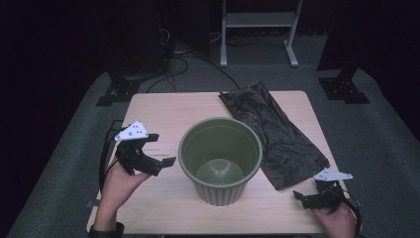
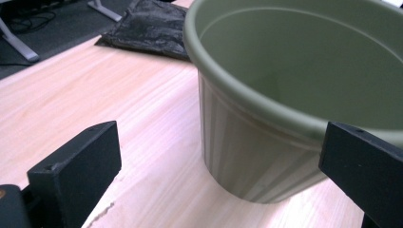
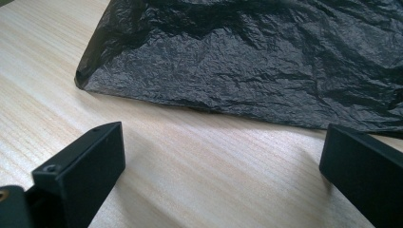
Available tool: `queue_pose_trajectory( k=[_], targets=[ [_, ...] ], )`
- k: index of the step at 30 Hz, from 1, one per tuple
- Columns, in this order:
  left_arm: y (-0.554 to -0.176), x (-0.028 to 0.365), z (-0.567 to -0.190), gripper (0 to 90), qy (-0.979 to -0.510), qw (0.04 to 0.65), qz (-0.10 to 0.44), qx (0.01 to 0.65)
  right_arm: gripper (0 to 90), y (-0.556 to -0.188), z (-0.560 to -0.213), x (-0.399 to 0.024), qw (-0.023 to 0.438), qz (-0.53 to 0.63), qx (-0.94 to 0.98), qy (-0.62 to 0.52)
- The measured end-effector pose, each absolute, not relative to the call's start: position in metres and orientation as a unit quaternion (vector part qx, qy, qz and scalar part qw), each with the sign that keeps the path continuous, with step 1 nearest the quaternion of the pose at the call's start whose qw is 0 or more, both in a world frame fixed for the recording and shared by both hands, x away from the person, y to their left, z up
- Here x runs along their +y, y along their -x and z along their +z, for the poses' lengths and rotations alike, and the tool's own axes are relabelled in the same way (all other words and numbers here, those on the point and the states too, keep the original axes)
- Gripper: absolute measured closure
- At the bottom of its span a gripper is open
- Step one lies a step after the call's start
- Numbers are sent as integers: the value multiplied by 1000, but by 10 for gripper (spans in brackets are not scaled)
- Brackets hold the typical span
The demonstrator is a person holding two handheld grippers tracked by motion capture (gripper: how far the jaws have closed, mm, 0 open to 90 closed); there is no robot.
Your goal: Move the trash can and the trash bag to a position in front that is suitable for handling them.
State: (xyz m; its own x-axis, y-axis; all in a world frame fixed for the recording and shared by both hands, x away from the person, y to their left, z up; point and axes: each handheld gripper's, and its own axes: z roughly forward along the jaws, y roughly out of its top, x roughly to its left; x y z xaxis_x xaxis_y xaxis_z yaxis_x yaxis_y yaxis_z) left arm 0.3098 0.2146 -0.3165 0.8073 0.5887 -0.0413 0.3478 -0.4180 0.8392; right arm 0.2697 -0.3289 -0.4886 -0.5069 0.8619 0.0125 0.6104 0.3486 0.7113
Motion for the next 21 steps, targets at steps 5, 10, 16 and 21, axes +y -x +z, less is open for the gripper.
queue_pose_trajectory(
  k=[5,10,16,21],
  targets=[
    [-306,217,-332,0,-835,454,123,286,0,-270,-489,-329,186,338,800,-460],
    [-303,217,-352,0,-838,447,125,286,0,-270,-489,-329,186,338,800,-460],
    [-300,220,-380,0,-840,439,114,297,0,-270,-489,-329,186,338,799,-461],
    [-301,221,-398,0,-843,432,105,303,0,-270,-489,-329,186,338,799,-461]
  ],
)
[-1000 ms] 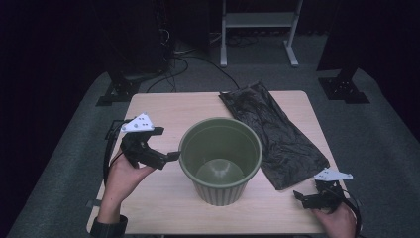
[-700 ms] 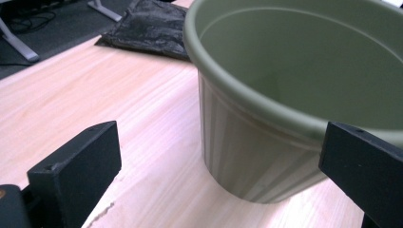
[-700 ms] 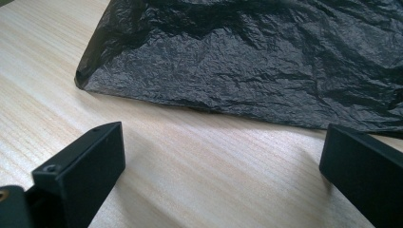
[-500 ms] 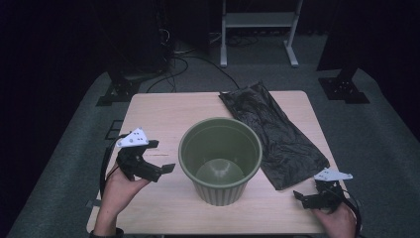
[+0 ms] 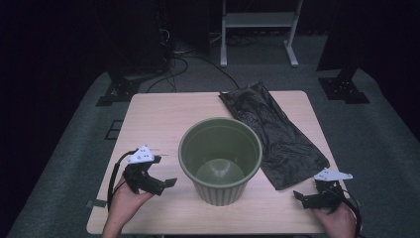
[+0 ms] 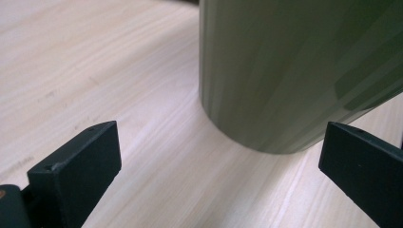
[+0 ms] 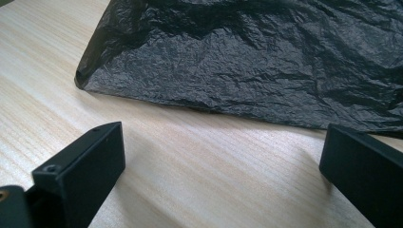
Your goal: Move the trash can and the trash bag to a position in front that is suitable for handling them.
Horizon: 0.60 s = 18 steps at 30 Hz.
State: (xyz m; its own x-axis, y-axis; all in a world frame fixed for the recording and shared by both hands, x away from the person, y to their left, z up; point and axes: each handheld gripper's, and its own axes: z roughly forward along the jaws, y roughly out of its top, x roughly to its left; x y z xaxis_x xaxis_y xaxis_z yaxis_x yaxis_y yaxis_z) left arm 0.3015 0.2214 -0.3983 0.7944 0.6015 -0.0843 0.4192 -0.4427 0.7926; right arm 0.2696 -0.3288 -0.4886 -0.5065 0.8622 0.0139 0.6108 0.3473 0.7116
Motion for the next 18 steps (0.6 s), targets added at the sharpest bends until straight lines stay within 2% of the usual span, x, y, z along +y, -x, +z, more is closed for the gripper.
queue_pose_trajectory(
  k=[18],
  targets=[
    [-299,226,-435,0,-836,427,121,322,0,-269,-489,-329,186,338,799,-460]
  ],
)
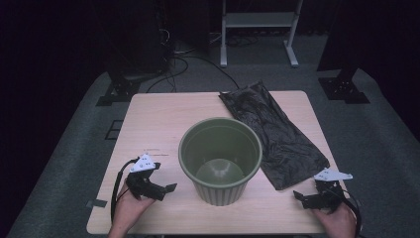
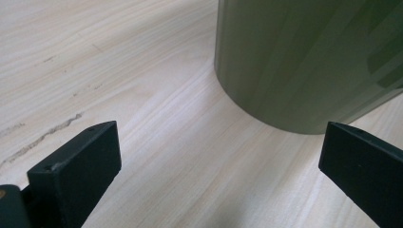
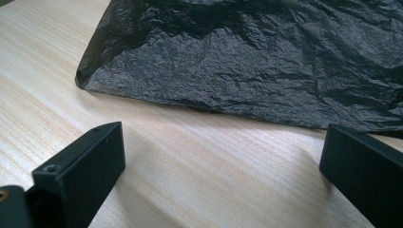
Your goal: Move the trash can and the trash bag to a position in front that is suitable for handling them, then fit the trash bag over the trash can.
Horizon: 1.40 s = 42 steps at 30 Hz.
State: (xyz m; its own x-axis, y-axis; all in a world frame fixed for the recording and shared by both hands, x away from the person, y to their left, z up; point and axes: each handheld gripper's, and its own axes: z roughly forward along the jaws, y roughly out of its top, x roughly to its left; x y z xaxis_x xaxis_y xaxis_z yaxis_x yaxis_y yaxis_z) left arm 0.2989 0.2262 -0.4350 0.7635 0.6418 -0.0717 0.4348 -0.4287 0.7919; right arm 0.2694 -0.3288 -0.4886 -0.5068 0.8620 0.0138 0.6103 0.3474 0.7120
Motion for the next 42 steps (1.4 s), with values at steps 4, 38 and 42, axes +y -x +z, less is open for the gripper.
queue_pose_trajectory(
  k=[4,38,42],
  targets=[
    [-299,228,-444,0,-835,422,127,330,0,-269,-489,-329,186,338,800,-460],
    [-302,222,-483,0,-853,355,153,351,2,-267,-486,-330,189,345,800,-453],
    [-302,222,-484,0,-852,356,153,351,2,-268,-481,-326,197,349,799,-448]
  ],
)
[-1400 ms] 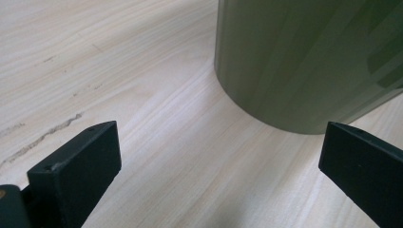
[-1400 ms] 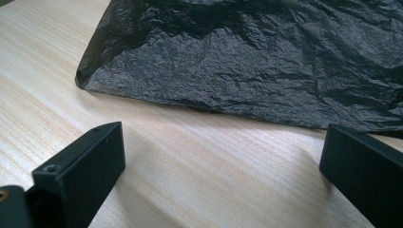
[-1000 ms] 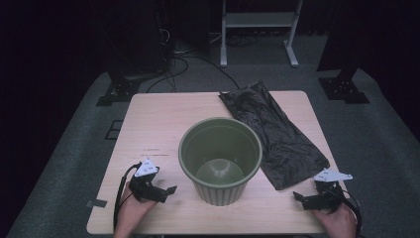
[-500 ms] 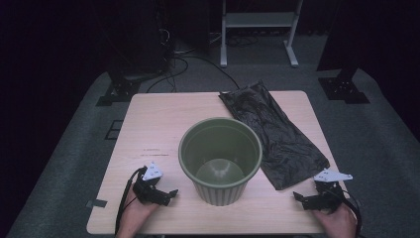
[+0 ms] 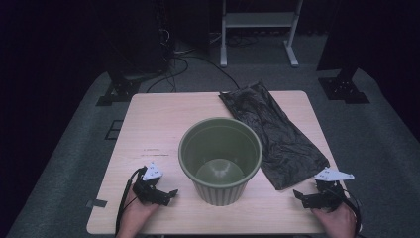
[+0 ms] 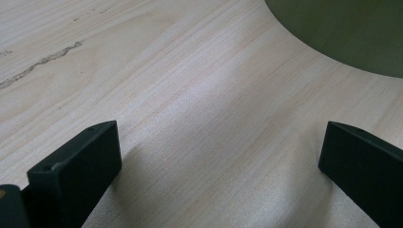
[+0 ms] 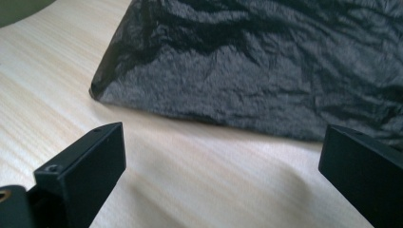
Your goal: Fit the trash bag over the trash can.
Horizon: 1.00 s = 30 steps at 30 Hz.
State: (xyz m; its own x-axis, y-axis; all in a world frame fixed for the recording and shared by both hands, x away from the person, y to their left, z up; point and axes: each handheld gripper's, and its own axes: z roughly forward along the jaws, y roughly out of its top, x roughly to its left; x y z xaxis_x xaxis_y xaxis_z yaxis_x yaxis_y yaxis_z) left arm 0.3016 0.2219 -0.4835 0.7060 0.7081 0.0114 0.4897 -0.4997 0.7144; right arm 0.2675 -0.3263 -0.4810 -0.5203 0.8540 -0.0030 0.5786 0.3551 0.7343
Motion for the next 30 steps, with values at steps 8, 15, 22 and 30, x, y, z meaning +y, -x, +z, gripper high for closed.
queue_pose_trajectory(
  k=[8,15,22,30],
  targets=[
    [-302,222,-484,0,-852,356,153,352,1,-278,-471,-318,197,355,800,-441],
    [-302,222,-484,0,-852,356,154,352,2,-306,-467,-310,192,356,802,-440],
    [-302,222,-484,0,-852,356,153,353,51,-331,-474,-305,183,350,807,-440],
    [-302,222,-484,0,-852,356,154,353,195,-341,-481,-304,177,342,811,-441]
  ],
)
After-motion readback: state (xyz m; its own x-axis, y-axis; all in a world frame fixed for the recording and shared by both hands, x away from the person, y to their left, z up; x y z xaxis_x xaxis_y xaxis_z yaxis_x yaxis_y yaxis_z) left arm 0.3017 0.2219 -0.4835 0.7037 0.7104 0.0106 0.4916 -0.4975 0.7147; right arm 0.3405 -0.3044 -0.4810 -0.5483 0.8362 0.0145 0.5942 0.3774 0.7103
